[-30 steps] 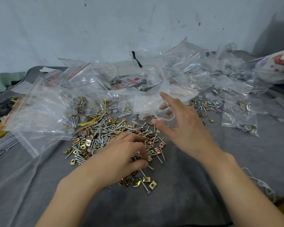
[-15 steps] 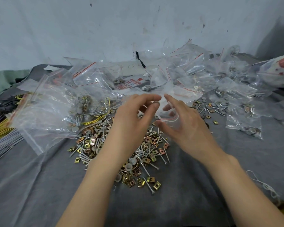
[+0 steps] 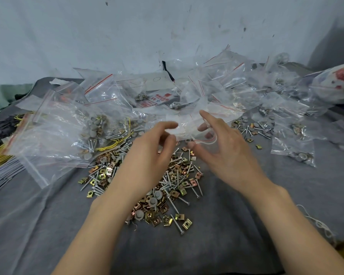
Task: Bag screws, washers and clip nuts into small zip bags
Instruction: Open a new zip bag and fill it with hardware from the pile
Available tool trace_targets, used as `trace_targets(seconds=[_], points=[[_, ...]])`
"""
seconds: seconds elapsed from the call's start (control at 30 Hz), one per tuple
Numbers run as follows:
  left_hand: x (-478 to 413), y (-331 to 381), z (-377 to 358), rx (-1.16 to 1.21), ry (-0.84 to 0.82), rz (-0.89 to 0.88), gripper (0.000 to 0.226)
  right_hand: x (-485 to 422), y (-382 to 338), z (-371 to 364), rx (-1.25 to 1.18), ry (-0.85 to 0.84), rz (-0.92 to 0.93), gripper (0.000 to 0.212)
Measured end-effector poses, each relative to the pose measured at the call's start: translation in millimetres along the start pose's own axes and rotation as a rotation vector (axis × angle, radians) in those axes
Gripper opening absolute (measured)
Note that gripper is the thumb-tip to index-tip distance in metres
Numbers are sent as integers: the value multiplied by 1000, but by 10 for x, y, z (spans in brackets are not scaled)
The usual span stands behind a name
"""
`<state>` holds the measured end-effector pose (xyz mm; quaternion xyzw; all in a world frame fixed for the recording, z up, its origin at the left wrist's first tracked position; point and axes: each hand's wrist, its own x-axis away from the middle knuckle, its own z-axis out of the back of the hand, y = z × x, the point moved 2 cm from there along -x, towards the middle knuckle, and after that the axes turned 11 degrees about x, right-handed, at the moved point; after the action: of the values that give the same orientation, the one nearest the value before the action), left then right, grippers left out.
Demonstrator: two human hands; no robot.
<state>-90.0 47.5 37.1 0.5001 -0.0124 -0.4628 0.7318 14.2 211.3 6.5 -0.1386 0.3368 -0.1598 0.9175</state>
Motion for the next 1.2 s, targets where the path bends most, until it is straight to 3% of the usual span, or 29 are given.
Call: trace_targets(seconds=[0.33,0.53,0.63,0.8,1.2], points=[[306,-174,-152,-419,-504,-47,37,-27,43,52,-36,5,-19,71],[307,-161,-304,-551,-492,-130,46,-29,16,70,-37,0,-31,68],[295,-156,-346,-500,-497,-149,48,-33,12,65,-40,2,-28,68],[353,-199,-384,-427,-627,-193,71,-44,9,58,-42,-10,-12,71],[209,-201,-371,-583,-567,-173,40,-39,44,52,-18,-19,-18,71]])
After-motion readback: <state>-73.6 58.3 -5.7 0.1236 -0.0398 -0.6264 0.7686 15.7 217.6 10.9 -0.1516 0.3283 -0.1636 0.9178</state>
